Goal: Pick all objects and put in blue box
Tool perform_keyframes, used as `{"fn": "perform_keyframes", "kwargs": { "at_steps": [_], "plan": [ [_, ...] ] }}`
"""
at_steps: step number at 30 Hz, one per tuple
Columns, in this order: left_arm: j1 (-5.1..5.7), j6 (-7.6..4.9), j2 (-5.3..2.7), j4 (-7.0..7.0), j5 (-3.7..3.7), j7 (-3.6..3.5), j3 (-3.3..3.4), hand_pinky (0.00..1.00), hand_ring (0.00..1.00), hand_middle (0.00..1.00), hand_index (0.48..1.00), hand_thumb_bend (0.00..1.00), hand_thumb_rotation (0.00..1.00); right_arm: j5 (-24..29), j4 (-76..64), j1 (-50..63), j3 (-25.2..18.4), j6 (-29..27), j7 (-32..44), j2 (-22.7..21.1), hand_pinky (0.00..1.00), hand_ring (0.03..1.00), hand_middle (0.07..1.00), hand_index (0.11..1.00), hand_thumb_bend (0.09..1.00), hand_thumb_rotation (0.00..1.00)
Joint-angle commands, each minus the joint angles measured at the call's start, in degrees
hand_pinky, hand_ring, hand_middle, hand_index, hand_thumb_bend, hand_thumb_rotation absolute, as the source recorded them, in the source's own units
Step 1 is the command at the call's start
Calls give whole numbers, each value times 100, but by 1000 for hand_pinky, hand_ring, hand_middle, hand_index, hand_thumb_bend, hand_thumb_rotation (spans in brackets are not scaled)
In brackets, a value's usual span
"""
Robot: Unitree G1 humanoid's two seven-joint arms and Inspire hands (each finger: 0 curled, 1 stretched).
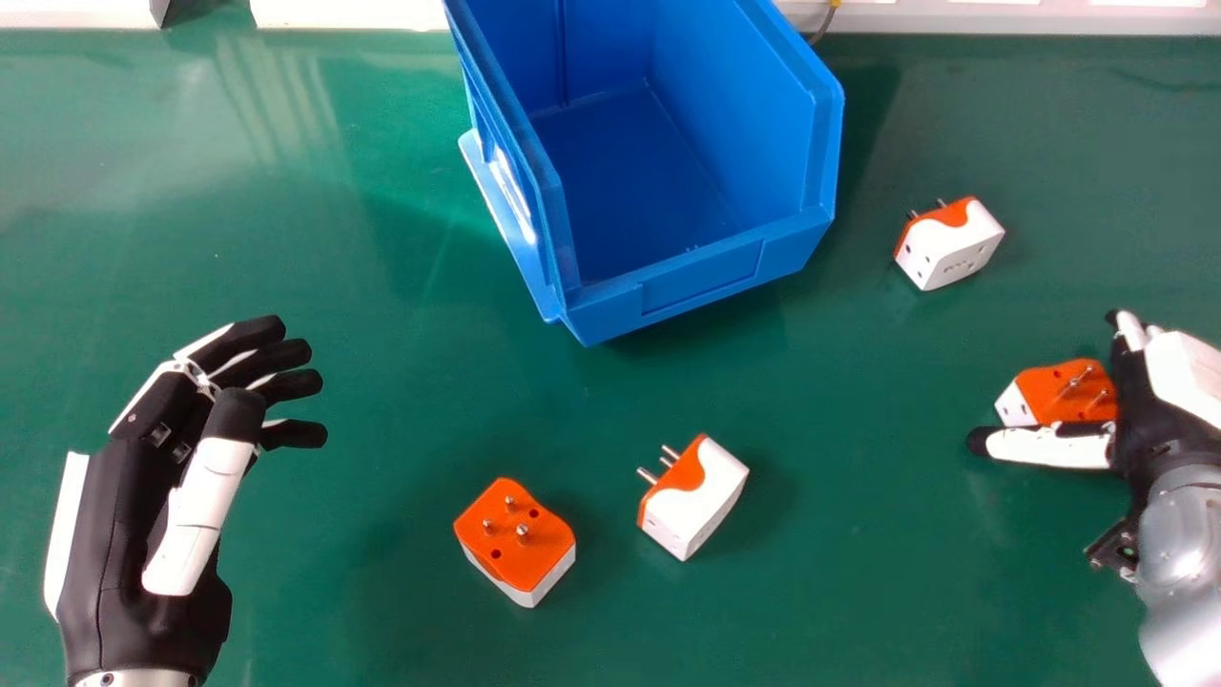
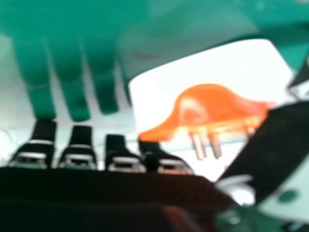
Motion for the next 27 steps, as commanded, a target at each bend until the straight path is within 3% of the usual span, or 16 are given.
{"fn": "perform_keyframes", "kwargs": {
  "at_steps": [1,10,14,16,17,19,20,22,27],
  "plan": [
    [23,-54,5,-115,-81,-24,39,543,678,701,689,1000,638,-13,107,88,110,204,331,-125,887,937,958,936,594,348],
    [32,-30,18,-148,-46,14,52,549,682,706,691,1000,640,144,44,-48,91,490,791,-218,905,940,964,935,574,266],
    [11,-58,44,-110,-82,-41,68,549,681,705,691,1000,642,112,-2,-131,193,593,1101,-324,878,916,949,930,570,237],
    [-7,-82,48,-93,-82,-56,71,550,681,705,692,1000,642,85,-64,-144,224,674,1173,-344,734,795,849,860,560,203],
    [-14,-91,56,-87,-71,-60,72,550,681,705,692,1000,642,78,-107,-145,232,719,1200,-349,734,795,849,860,560,203],
    [-18,-82,63,-95,-89,-75,70,550,680,705,692,1000,643,109,-241,-113,190,774,1207,-346,609,689,759,816,556,155],
    [-21,-83,67,-91,-93,-84,72,550,680,705,692,1000,643,131,-307,-103,168,819,1223,-342,609,689,759,816,556,155],
    [-30,-106,86,-69,-61,-98,79,550,680,705,692,1000,643,157,-409,-74,132,853,1199,-329,503,594,662,796,553,99],
    [9,-64,73,-149,-38,-65,82,550,679,706,692,1000,647,170,-490,-37,56,855,1029,-256,416,514,576,769,549,50]
  ]
}}
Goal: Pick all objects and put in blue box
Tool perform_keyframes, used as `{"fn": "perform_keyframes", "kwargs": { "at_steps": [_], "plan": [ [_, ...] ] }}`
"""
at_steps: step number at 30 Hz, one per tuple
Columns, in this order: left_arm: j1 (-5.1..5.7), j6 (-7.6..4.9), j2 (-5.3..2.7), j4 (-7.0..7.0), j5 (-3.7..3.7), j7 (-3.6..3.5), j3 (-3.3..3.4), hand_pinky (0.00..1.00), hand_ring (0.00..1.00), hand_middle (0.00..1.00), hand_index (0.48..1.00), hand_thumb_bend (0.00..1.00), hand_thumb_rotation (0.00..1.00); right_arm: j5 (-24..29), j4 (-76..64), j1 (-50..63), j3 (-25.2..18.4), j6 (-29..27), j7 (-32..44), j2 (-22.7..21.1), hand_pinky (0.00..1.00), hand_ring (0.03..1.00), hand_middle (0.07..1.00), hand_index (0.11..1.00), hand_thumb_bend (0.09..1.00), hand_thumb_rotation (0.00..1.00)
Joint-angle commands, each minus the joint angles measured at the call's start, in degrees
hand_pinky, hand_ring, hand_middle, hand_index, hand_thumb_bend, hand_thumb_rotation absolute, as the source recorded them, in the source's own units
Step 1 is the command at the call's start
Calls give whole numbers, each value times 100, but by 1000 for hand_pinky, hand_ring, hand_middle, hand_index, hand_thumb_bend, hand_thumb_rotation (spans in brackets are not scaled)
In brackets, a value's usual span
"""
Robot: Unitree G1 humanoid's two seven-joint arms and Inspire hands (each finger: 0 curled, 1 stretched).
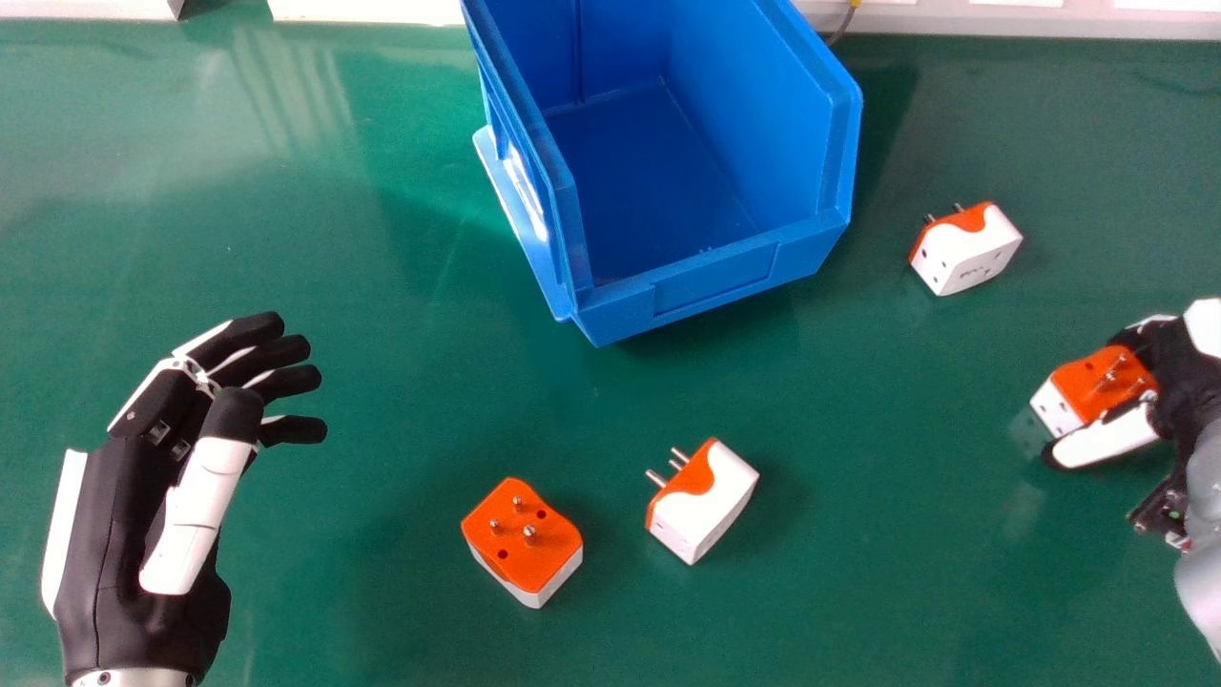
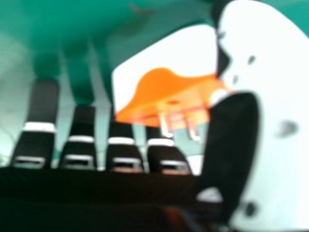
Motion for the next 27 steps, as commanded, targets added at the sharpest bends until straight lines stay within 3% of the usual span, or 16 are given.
{"fn": "perform_keyframes", "kwargs": {
  "at_steps": [1,8,14,24,27],
  "plan": [
    [30,-65,52,-162,-10,-5,50,550,679,706,692,1000,647,139,47,251,40,57,67,158,416,514,576,769,549,50],
    [80,-7,44,-235,-32,11,52,543,669,697,685,1000,645,91,92,369,-74,-278,-758,305,400,475,524,787,539,13],
    [141,57,35,-308,-5,35,46,538,663,693,680,1000,642,127,212,460,-196,-654,-1383,401,416,443,529,737,527,5],
    [165,-4,-1,-275,-48,-13,27,546,671,700,685,1000,642,137,402,524,-275,-1017,-1762,421,443,423,536,674,520,0],
    [183,28,-10,-297,-31,14,29,552,677,706,691,1000,641,133,381,533,-274,-1027,-1796,424,441,421,536,666,520,0]
  ]
}}
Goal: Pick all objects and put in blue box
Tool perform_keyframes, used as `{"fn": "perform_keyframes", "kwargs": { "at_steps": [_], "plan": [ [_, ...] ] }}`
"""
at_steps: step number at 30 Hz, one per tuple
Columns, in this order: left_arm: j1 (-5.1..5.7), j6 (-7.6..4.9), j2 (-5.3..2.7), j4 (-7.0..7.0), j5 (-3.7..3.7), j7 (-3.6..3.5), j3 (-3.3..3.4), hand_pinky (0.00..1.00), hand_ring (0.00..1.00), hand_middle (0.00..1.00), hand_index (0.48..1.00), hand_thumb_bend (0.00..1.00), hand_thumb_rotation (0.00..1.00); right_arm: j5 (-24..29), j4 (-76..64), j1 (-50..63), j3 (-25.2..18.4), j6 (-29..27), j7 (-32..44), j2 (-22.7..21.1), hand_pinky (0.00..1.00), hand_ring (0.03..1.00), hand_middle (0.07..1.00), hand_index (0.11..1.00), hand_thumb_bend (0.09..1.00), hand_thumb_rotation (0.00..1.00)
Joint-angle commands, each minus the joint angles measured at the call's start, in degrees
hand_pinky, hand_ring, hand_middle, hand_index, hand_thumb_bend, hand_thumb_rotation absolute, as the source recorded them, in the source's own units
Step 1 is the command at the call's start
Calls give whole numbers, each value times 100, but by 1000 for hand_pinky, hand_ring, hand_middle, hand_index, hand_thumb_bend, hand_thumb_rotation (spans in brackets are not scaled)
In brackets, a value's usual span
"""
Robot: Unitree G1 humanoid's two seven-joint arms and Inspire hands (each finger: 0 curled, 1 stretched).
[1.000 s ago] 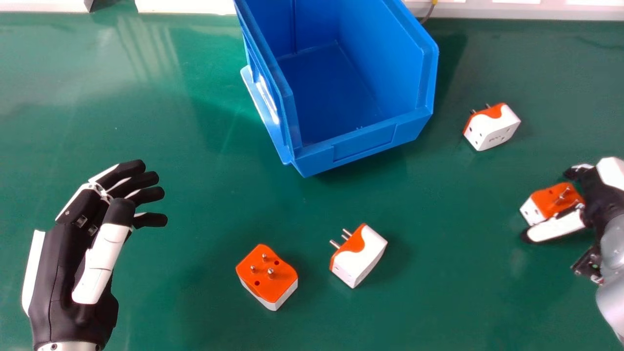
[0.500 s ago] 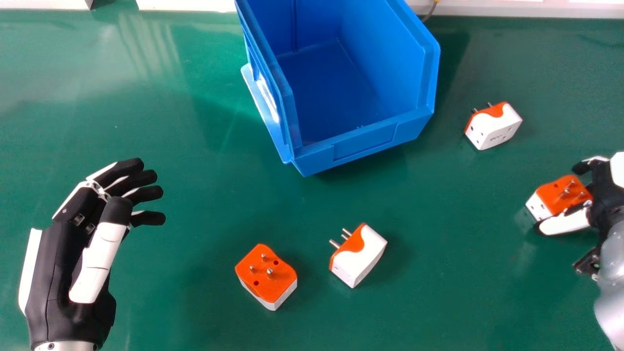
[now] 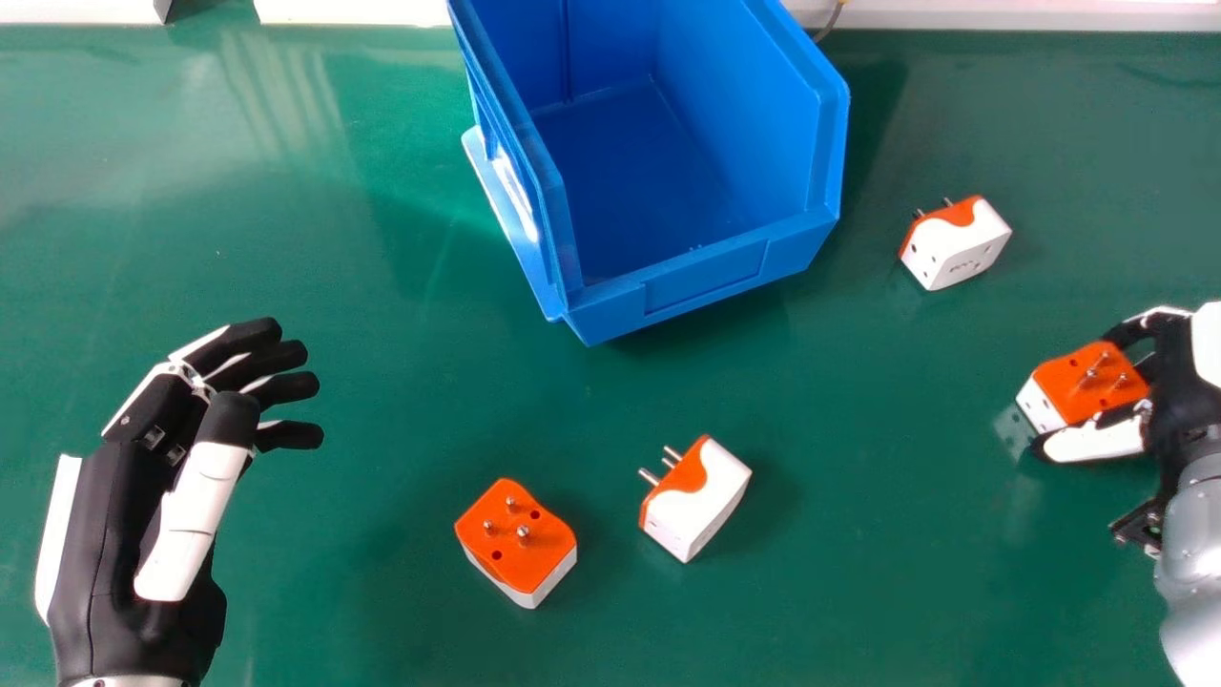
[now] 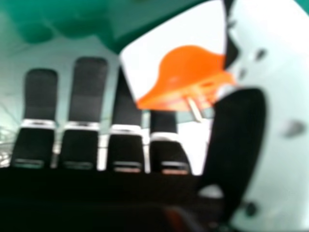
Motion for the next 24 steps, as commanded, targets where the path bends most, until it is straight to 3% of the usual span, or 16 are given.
{"fn": "perform_keyframes", "kwargs": {
  "at_steps": [1,17,22,24],
  "plan": [
    [45,-41,4,-125,-28,3,24,552,677,706,691,1000,641,2,47,83,-3,14,-43,47,441,421,536,666,520,0],
    [15,-64,41,-87,-22,-16,42,559,685,711,699,1000,641,63,-631,431,-80,53,-28,49,442,404,512,558,511,0],
    [-19,-58,40,-50,-77,-53,51,557,683,710,699,1000,643,-32,-1129,694,-99,143,-48,56,433,402,507,549,511,0],
    [-9,-13,27,-106,-54,-15,46,555,681,708,696,1000,642,-41,-1423,828,-143,240,-44,92,408,408,510,547,507,0]
  ]
}}
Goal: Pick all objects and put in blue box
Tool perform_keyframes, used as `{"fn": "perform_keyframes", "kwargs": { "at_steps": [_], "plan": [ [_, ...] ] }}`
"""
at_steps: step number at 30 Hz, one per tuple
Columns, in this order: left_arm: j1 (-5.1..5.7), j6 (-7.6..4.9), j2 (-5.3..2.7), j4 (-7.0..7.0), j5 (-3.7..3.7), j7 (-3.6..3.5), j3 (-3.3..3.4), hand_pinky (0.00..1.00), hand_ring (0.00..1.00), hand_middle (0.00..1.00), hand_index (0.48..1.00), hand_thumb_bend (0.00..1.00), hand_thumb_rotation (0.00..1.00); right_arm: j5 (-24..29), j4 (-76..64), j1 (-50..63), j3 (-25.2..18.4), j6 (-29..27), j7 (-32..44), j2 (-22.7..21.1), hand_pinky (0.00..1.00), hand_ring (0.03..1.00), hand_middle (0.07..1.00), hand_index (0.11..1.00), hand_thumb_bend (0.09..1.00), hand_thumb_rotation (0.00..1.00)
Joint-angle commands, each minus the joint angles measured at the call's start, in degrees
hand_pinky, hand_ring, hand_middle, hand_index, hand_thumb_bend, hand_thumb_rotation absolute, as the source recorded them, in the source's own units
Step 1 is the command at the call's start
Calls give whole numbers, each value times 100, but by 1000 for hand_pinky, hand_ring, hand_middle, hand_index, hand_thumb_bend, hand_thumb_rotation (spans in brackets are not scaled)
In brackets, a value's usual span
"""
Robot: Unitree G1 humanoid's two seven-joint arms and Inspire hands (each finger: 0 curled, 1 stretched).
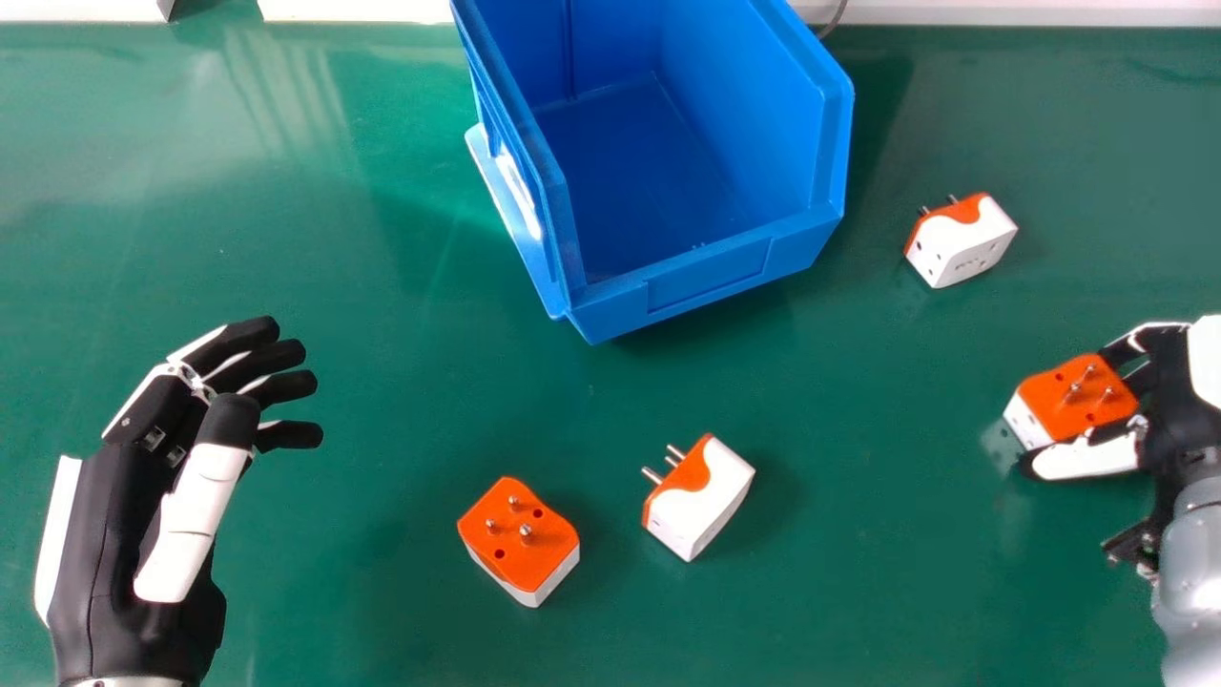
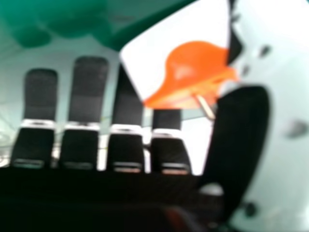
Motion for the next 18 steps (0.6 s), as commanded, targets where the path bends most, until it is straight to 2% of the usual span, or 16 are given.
{"fn": "perform_keyframes", "kwargs": {
  "at_steps": [1,2,7,11,16,18],
  "plan": [
    [19,-5,21,-129,-26,33,39,554,679,706,694,1000,641,-116,-486,149,-127,130,1,7,388,413,512,543,504,0],
    [16,-12,25,-127,-16,32,38,554,679,706,694,1000,641,-122,-664,220,-147,200,39,15,388,413,512,543,504,0],
    [-29,-57,42,-54,-59,-34,48,550,674,702,690,1000,642,-190,-1499,543,-218,458,175,27,361,422,519,533,500,0],
    [-37,-25,30,-88,-49,-21,44,553,674,703,690,1000,640,-380,-2386,881,-262,515,229,44,345,430,526,519,498,0],
    [-70,-40,35,-66,-3,-17,41,555,674,702,691,1000,639,-598,-3495,1260,-264,645,426,208,334,437,529,504,496,0],
    [-95,-43,31,-39,-17,-24,43,557,675,702,692,999,640,-708,-3881,1397,-228,677,537,284,328,436,528,499,496,0]
  ]
}}
